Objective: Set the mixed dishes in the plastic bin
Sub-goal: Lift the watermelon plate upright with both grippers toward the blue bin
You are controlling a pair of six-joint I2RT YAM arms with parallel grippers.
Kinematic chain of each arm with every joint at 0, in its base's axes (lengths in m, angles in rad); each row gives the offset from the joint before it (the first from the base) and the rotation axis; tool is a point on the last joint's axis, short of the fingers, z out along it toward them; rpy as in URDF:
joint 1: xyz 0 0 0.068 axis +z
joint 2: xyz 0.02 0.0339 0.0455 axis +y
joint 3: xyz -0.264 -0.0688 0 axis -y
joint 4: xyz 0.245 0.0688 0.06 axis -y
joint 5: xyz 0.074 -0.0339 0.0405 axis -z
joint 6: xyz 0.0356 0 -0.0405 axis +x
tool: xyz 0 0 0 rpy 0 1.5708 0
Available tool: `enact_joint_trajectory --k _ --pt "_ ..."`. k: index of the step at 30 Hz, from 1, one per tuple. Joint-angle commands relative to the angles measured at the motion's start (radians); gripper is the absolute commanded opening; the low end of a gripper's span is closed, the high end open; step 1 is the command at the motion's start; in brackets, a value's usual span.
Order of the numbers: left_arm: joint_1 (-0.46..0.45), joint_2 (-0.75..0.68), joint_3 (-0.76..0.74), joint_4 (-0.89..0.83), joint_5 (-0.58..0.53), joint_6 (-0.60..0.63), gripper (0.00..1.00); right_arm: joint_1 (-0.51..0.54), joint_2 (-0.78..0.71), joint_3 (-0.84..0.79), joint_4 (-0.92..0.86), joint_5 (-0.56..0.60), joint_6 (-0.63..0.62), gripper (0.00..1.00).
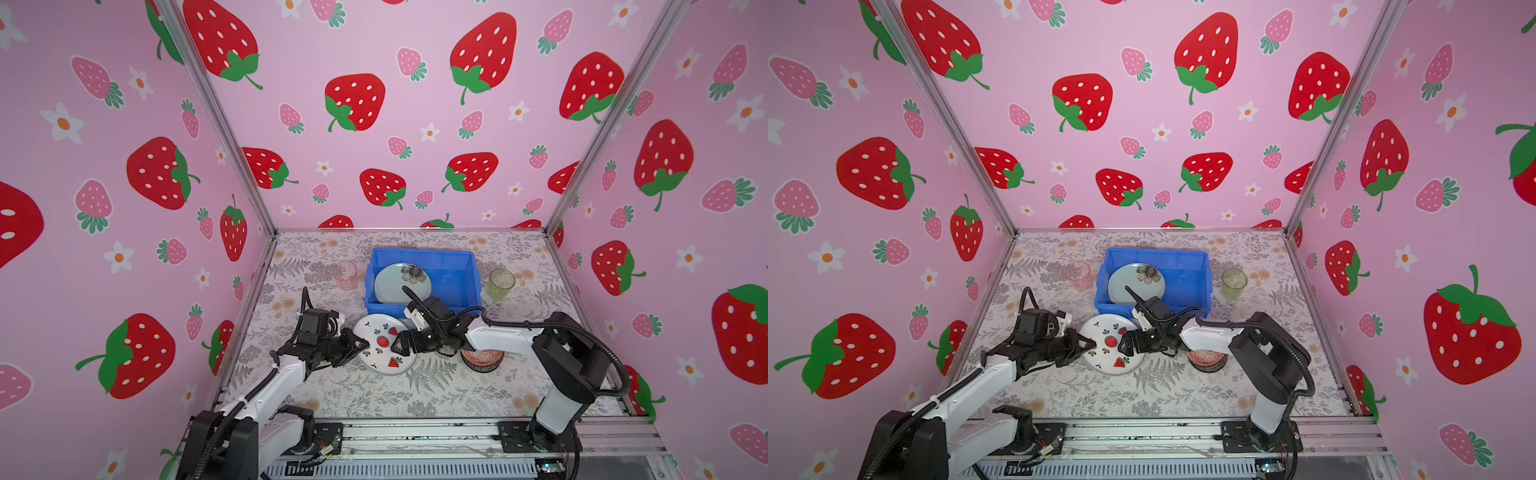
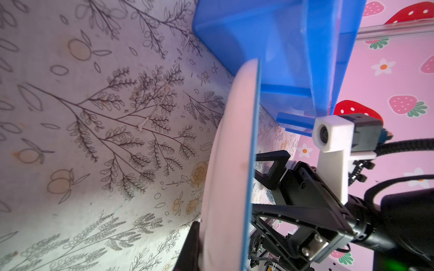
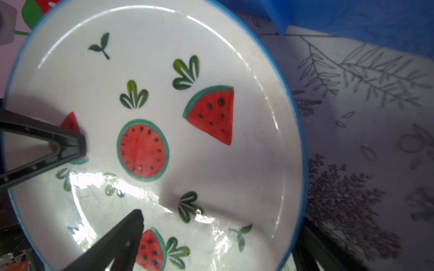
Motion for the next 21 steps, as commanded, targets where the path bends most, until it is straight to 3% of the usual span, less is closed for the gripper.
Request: enact_joint_trajectory --k 1,21 --pt "-0.006 -0.032 0.026 0.057 0.085 -0.01 0.0 -0.019 -0.064 -0.011 0.008 -0.005 -0.01 0.97" --pt "-0.014 -0.133 0.186 -0.002 0.261 0.139 0.0 -0.121 -0.359 -0.018 -0.099 0.033 0.017 0.99"
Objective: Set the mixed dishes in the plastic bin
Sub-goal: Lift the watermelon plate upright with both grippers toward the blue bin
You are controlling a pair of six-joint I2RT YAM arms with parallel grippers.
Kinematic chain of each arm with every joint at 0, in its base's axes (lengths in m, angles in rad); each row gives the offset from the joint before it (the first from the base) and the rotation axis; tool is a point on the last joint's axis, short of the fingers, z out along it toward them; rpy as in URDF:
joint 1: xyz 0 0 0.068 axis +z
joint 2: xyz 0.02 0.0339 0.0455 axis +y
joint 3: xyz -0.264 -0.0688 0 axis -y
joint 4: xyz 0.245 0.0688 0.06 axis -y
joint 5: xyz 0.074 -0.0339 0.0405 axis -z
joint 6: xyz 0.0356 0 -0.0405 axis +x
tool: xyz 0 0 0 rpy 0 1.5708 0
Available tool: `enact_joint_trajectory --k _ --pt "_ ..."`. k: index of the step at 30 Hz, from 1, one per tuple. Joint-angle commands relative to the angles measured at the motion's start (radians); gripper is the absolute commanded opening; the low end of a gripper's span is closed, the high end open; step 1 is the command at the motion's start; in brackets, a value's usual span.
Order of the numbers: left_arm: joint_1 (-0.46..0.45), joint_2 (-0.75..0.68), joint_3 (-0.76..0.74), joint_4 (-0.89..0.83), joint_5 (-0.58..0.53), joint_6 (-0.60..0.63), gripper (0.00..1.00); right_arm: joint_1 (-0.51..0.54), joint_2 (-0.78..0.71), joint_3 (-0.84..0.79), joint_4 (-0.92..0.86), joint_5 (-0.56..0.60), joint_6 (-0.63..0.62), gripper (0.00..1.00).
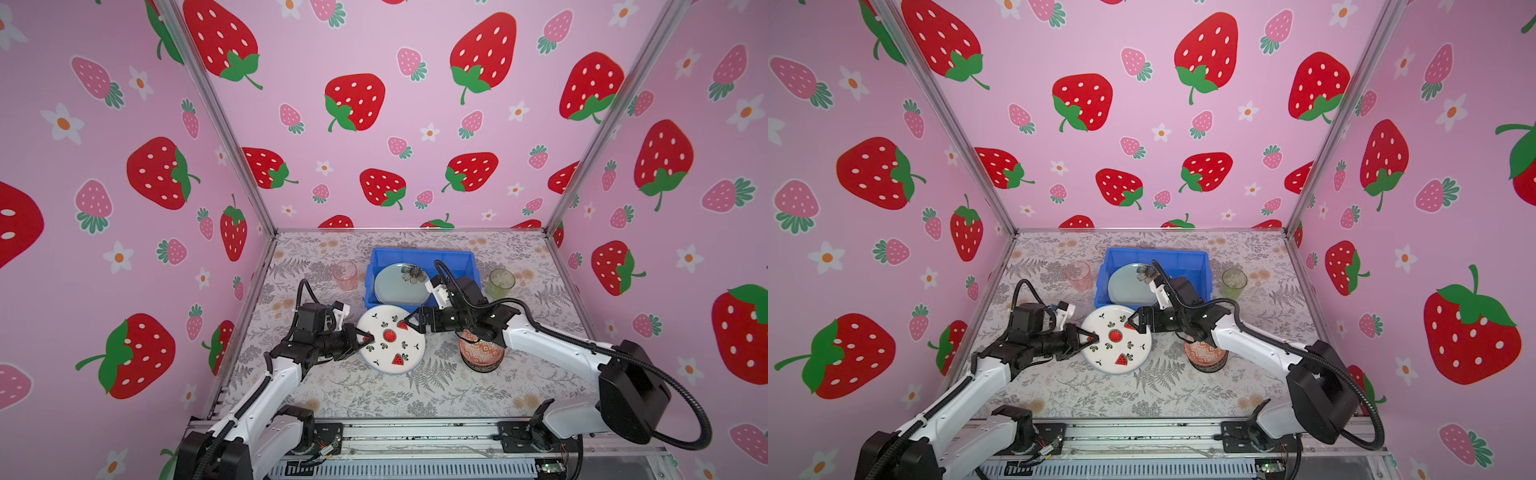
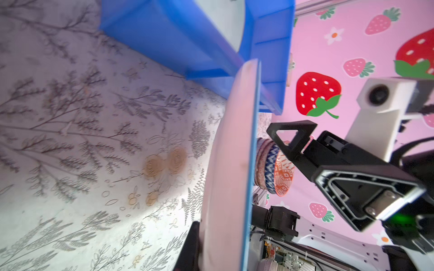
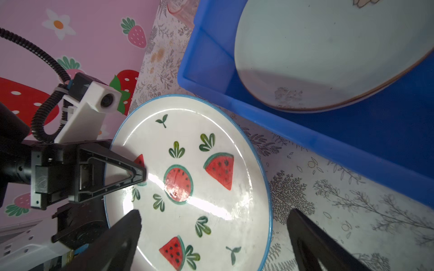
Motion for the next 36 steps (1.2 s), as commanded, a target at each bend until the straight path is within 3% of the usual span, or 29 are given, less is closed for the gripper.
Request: enact_joint_trajectory --k 1,14,18,27,36 --pt "-0.007 -0.039 0.112 0.042 0.128 0.067 0.0 -0.01 -0.046 -0.015 -0.023 0.017 0.016 0.99" --pt "-0.037 0.145 0.289 0.128 0.216 0.12 0.0 -0.133 -0.202 -0.134 0.082 -0.148 0.071 1.0" --pt "-0.077 0.215 0.351 0.147 0.224 0.134 0.0 -0.176 -0.258 -0.192 0.159 -0.218 0.103 0.96" --pt "-0.177 0.361 0.486 0.17 0.242 0.152 0.0 -0.242 -0.306 -0.241 0.171 -0.256 0.111 0.91" --pt "-0.21 0.43 0.537 0.201 0.248 0.14 0.0 -0.308 -0.339 -0.257 0.223 -0.322 0.139 0.82"
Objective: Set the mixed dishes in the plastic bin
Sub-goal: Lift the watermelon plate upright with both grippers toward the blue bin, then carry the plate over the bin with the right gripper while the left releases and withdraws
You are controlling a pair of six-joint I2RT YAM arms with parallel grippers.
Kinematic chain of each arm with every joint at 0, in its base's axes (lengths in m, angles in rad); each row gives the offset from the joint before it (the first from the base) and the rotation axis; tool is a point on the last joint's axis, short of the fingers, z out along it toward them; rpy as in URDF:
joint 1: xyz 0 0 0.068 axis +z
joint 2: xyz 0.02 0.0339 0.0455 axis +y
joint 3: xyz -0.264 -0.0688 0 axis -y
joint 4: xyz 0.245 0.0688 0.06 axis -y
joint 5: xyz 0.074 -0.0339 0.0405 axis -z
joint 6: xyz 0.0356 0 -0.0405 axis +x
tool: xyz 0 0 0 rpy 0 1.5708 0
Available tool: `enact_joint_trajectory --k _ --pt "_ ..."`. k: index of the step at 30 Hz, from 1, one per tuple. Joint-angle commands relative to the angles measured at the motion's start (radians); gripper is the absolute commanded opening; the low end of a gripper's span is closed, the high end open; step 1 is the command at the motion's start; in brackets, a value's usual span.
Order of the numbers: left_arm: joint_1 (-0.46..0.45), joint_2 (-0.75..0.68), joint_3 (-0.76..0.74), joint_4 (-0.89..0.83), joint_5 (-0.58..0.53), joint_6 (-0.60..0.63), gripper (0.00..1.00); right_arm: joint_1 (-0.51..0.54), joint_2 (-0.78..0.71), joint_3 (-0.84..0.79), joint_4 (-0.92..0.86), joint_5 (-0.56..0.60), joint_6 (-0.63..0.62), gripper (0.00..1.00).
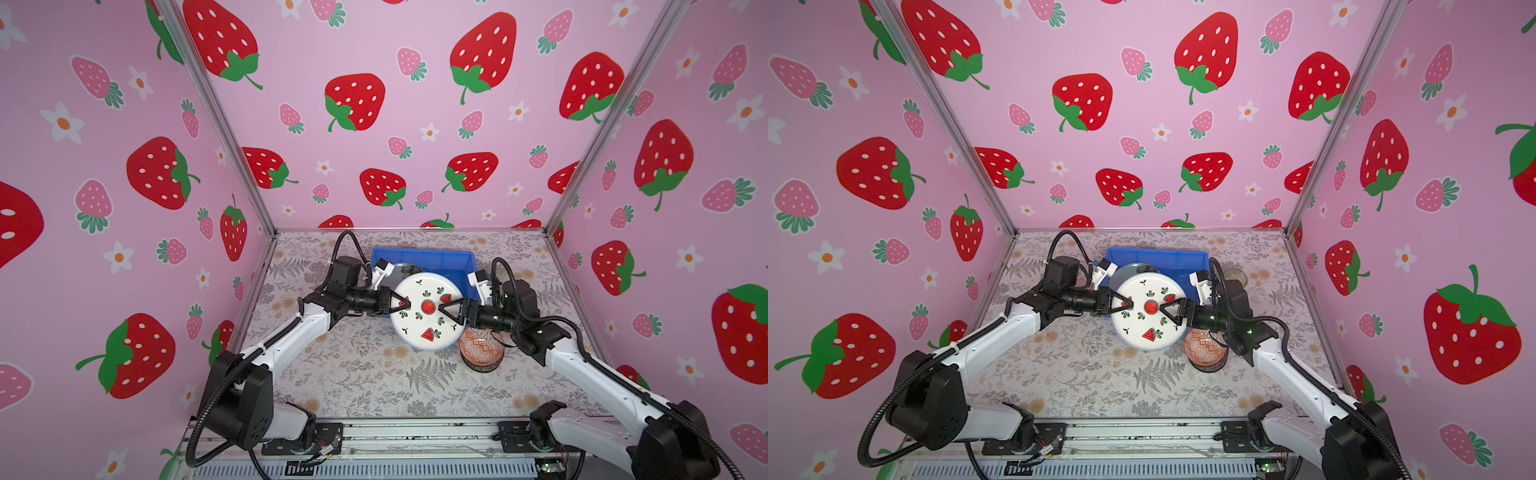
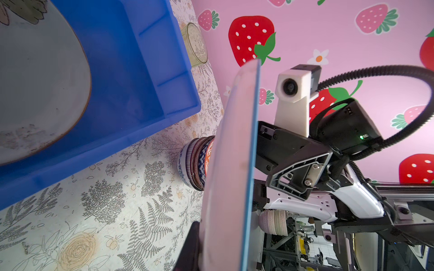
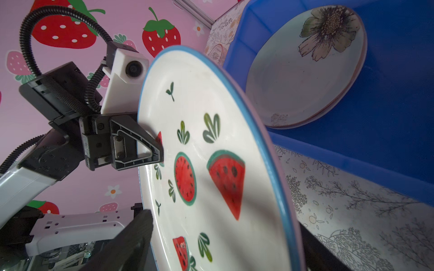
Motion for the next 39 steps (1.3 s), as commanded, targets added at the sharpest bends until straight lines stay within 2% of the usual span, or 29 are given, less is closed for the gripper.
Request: enact_joint_trajectory --k 1,9,27,28,30,34,39 --pt "-0.01 -0.003 0.079 0.1 0.09 -0.003 0.0 -0.022 -0.018 -0.022 0.071 -0.056 0.034 0.8" --pt "-0.024 0.003 0.072 0.149 0.077 -0.041 0.0 -0.04 -0.013 -0.046 0.136 -0.104 0.066 0.56" --pt "-0.028 -0.077 -0.029 0.192 -0.075 -0.107 0.0 -0.046 0.037 -0.046 0.26 -0.196 0.118 0.25" --pt "-0.028 -0.083 -0.036 0.192 -0.085 -0.109 0.0 -0.046 0.039 -0.045 0.267 -0.201 0.121 0.23" --pt "-0.028 -0.093 -0.053 0.19 -0.106 -0.114 0.0 -0.047 0.045 -0.036 0.269 -0.211 0.122 0.12" --pt "-0.028 -0.103 -0.072 0.187 -0.134 -0.12 0.07 -0.046 0.055 -0.019 0.263 -0.228 0.124 0.0" --pt "-0.029 -0.113 -0.082 0.18 -0.157 -0.132 0.29 -0.05 0.076 0.005 0.252 -0.247 0.113 0.0"
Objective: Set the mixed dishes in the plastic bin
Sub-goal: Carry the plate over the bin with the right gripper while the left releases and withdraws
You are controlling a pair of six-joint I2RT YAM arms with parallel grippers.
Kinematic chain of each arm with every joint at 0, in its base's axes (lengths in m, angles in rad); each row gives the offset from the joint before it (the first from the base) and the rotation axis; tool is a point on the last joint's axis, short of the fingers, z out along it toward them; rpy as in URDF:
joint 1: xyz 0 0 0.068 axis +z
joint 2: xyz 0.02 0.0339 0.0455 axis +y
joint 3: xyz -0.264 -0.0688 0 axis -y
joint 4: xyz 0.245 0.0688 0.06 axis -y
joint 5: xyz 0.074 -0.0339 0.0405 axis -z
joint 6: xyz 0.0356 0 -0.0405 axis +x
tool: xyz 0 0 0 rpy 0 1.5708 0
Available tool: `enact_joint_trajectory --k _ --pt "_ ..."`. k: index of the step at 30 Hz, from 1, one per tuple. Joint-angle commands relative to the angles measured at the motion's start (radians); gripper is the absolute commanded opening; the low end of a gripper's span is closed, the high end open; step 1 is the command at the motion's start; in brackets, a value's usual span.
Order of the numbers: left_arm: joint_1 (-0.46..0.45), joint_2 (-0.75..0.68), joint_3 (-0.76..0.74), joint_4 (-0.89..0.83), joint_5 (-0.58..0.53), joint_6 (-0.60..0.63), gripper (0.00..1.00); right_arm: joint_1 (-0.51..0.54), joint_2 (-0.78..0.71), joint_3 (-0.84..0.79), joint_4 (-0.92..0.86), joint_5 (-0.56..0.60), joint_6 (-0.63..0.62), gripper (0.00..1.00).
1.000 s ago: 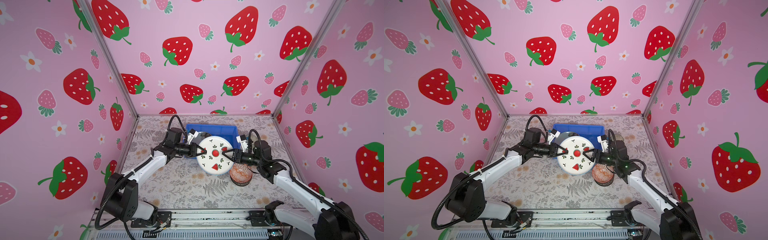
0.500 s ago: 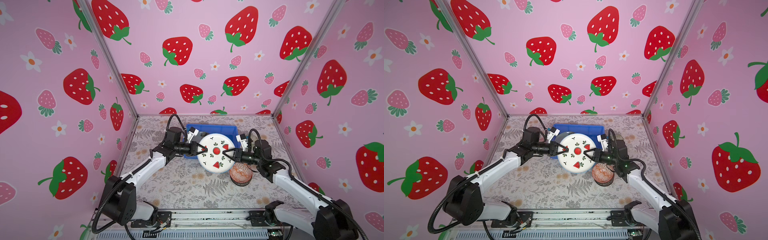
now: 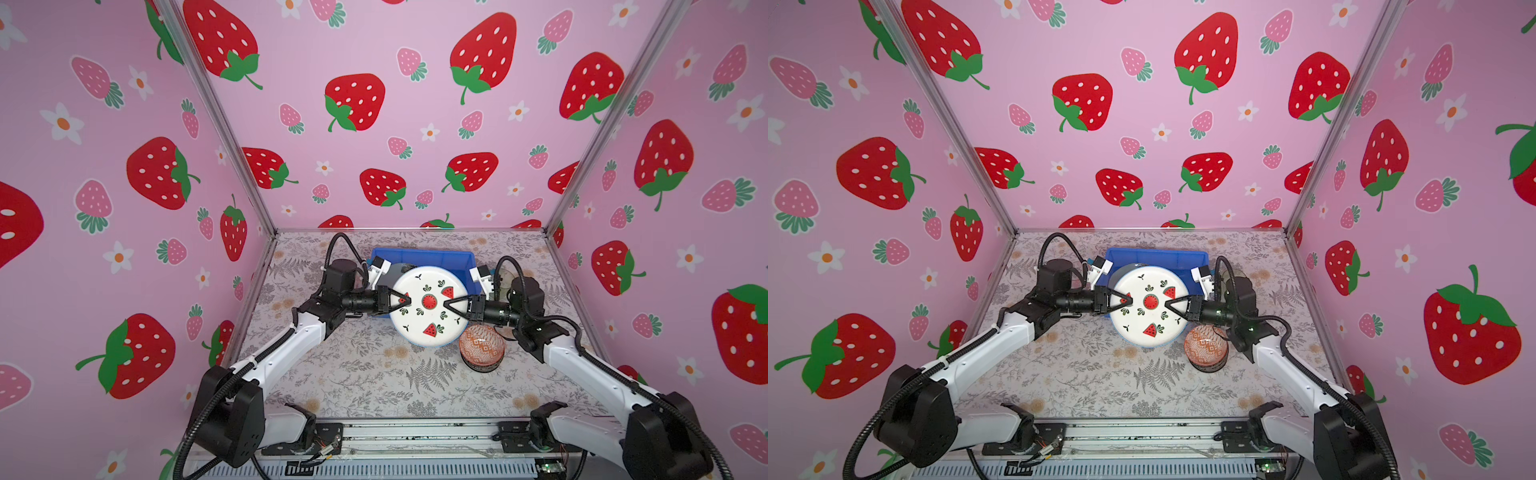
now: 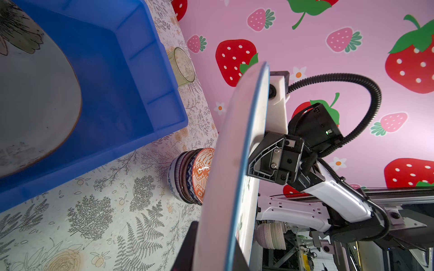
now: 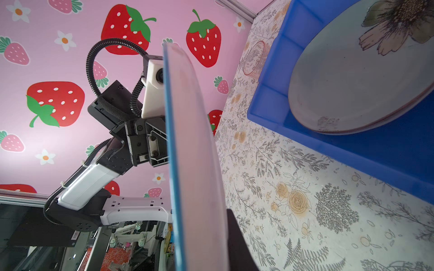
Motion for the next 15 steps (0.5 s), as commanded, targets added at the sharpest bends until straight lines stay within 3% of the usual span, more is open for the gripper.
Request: enact_joint_trajectory --k 1,11,13,15 --pt "-0.012 -0.026 -0.005 0.032 -0.087 -0.019 0.35 0.011 0.02 0.043 0.014 -0.011 -0.034 0.0" --pt "-0.011 -0.186 -0.072 -0.05 -0.196 -0.005 0.94 -0.003 0.126 0.133 0.011 -0.054 -0.055 0.0" --pt "-0.006 -0.23 -0.08 -0.093 -0.23 0.005 1.0 -0.009 0.152 0.157 0.007 -0.06 -0.062 0.0" --pt "0.001 -0.277 -0.093 -0.124 -0.261 0.007 0.99 -0.018 0.18 0.185 -0.009 -0.061 -0.074 0.0"
